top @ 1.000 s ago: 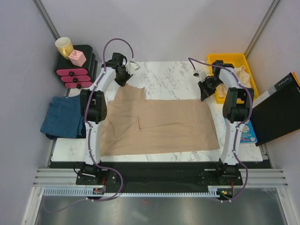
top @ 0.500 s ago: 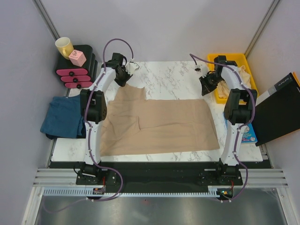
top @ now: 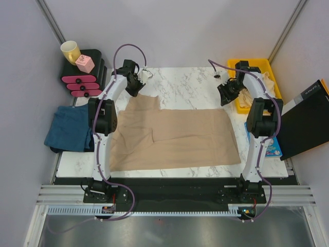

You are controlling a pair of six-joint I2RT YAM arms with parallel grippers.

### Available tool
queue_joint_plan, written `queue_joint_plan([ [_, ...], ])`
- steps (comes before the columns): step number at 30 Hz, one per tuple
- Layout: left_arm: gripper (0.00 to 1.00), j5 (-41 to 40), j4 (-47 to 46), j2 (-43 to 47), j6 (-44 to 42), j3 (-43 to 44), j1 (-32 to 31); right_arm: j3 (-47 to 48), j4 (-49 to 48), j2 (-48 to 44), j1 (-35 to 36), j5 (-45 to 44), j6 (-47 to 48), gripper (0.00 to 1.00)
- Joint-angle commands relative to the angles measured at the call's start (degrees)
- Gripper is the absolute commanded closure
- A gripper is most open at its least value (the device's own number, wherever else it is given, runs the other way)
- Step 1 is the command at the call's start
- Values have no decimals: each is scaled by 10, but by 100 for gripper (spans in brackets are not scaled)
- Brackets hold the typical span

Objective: Fold and stack the t-shirts
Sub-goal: Fold the tshirt

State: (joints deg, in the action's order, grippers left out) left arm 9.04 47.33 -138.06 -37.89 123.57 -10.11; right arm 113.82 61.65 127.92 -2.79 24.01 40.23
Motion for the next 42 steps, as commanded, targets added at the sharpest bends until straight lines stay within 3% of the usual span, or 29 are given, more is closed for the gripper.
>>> queue_joint_plan([
  [1,98,0,-12,49,12,-10,-3,6,-19,22,-3,14,-7,62],
  [13,98,-1,-15,46,12,-8,-3,8,-20,44,-3,21,-10,67],
  [26,98,-2,-15,38,12,1,-3,-40,-17,29,-3,27,-2,63],
  [29,98,-2,-15,39,10,1,-3,-47,-19,25,-2,24,-1,67],
  [38,98,2,-15,39,14,1,-3,-28,-24,12,-2,9,-9,99],
  [42,98,-1,-15,45,12,-4,-3,-21,-22,1,-1,2,-10,100],
])
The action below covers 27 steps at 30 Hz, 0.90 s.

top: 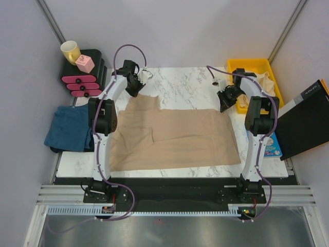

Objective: Fold and stack the t-shirts
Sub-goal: Fold the tshirt

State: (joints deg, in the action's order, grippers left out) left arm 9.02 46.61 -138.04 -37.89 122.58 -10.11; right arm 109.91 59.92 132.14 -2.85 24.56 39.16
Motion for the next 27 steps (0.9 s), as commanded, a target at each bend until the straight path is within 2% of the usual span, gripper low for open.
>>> queue_joint_plan([
  [1,98,-1,-8,45,11,5,-3,19,-6,-50,0,-4,0,100],
  [16,98,-7,-11,67,19,-13,-2,32,-17,-101,7,-22,3,100],
  [27,98,-43,-101,138,32,-70,-2,7,-17,-109,13,-25,5,100],
])
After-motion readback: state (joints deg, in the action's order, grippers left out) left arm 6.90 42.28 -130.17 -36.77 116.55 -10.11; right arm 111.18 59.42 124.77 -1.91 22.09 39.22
